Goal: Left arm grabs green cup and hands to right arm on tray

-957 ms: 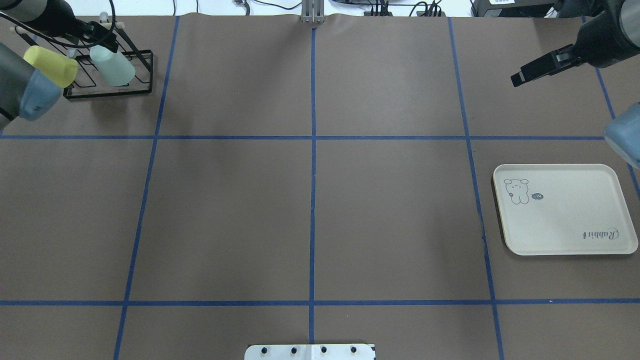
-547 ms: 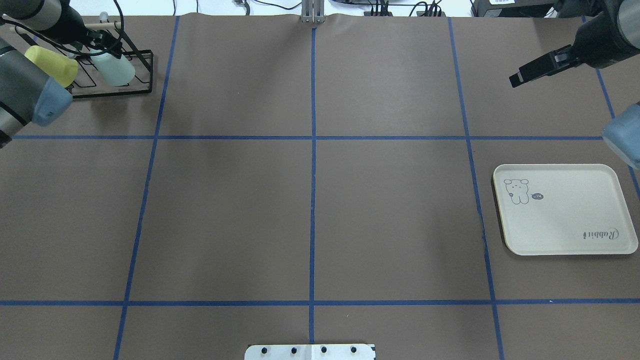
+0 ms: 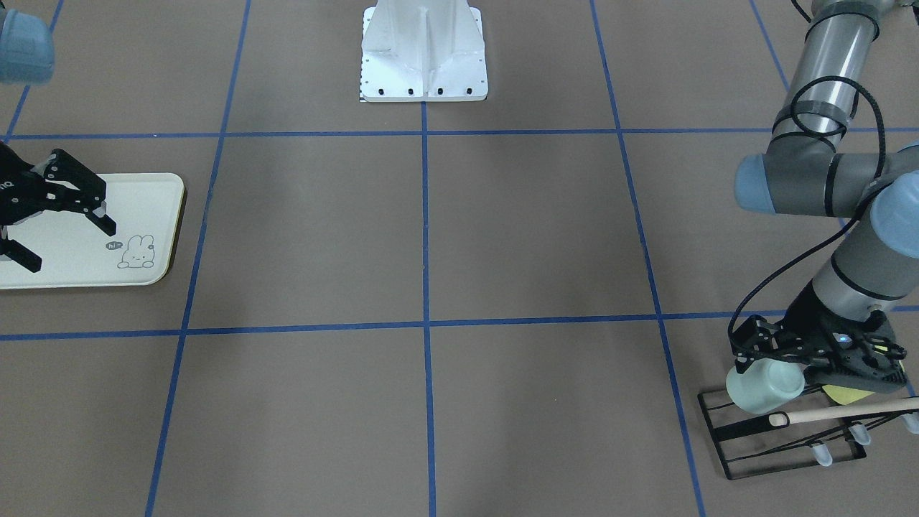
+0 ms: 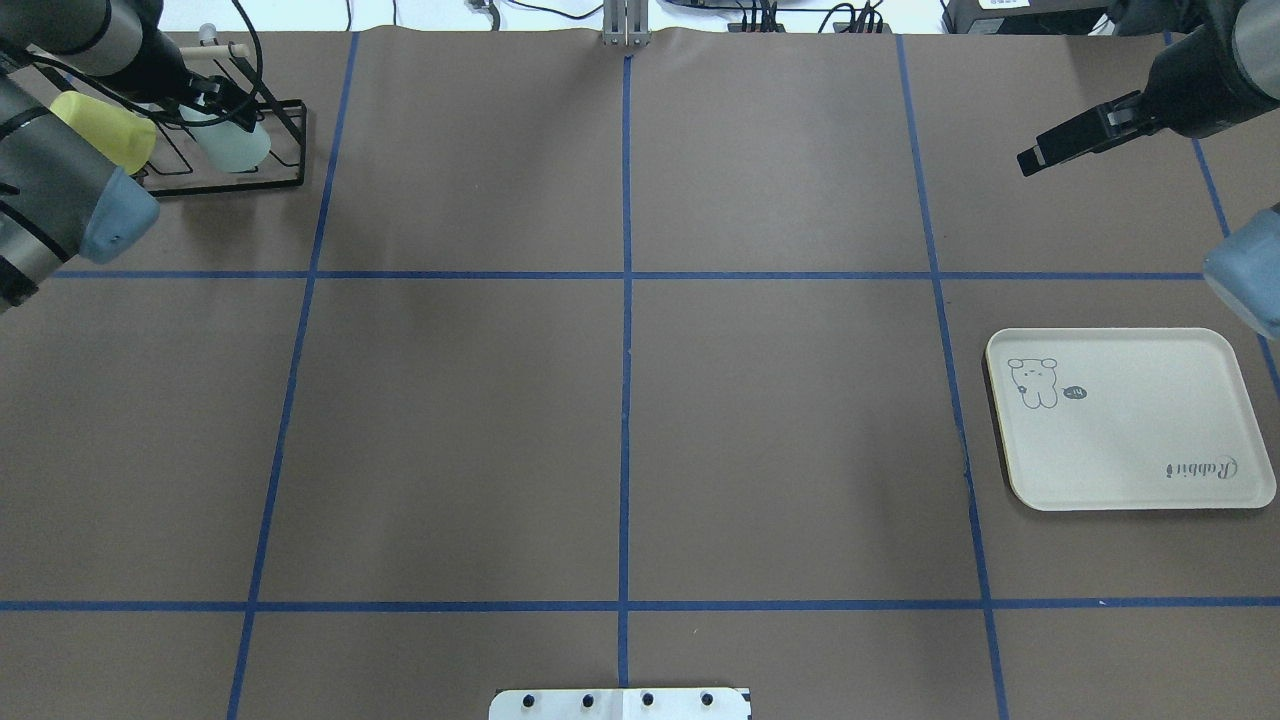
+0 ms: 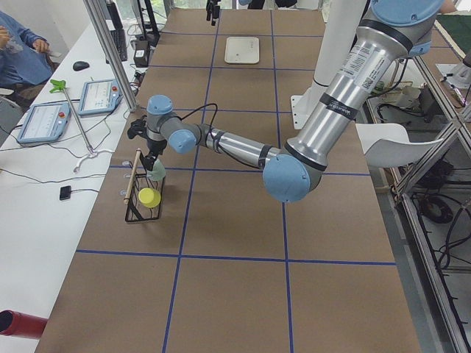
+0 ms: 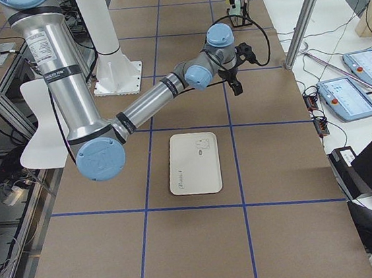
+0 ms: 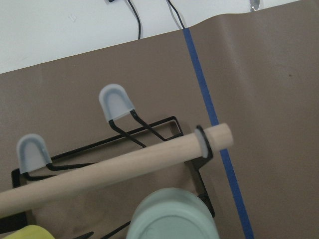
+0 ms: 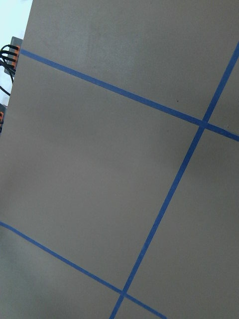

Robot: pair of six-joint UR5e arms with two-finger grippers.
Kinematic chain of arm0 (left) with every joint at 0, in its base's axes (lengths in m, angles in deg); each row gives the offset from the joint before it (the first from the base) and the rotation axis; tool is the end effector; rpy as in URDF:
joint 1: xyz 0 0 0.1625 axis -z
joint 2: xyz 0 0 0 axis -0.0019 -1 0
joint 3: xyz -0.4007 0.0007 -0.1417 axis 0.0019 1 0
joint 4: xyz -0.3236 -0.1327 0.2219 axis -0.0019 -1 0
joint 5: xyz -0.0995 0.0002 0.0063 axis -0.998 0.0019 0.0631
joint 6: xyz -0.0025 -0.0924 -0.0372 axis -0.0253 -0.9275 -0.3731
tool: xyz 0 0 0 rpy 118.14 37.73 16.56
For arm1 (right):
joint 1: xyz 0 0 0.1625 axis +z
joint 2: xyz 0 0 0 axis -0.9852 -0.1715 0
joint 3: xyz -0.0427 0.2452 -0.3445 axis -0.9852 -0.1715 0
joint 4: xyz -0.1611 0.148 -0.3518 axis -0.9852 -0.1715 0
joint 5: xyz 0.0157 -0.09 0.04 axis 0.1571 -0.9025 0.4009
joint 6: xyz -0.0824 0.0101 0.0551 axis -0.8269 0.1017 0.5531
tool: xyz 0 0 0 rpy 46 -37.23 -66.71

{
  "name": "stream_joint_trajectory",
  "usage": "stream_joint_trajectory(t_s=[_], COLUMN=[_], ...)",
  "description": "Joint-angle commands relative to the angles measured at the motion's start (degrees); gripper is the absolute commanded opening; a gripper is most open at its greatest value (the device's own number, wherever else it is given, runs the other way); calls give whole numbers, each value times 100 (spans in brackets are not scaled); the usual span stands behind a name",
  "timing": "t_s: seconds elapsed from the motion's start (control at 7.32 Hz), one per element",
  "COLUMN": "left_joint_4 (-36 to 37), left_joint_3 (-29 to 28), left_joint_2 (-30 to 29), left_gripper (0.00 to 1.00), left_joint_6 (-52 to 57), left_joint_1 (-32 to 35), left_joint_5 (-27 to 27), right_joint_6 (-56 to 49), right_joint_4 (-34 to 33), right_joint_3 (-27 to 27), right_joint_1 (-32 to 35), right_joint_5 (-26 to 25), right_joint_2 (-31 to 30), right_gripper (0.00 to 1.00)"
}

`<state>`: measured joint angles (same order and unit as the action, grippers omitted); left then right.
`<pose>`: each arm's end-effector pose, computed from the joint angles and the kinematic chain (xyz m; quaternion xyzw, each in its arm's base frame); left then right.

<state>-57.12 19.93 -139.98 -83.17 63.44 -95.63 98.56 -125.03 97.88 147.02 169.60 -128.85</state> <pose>0.2465 -0.6913 0.4334 0.1898 0.3573 0.0503 0.9131 -0.1604 -0.5441 0.3358 0.2033 -0.4584 -0.1219 0.8566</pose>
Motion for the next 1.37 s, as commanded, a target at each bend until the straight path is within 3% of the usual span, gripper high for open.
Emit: stream_joint_trajectory(t_s=[0.0,0.14,0.27,0.68,1.23], left_joint_4=[0,9,9,18,271], left_joint_3=[5,5,31,363,1916], left_joint_2=[27,35,44,53,824], left_gripper=[55,20,0,0,0], left_joint_6=[20,38,47,56,47], left_joint_1=[-9,0,0,183,368], left_joint_5=[7,7,103,280,218], right_joint_6=[0,0,9,9,0], right_joint_4=[0,0,0,0,0], right_joint_3=[0,26,79,79,70], right_joint_1=[-1,-1,-1,-1,-1], right_joint_5=[-1,-1,-1,-1,-1], right_joint_2=[0,0,0,0,0], right_gripper=[99,99,99,99,99])
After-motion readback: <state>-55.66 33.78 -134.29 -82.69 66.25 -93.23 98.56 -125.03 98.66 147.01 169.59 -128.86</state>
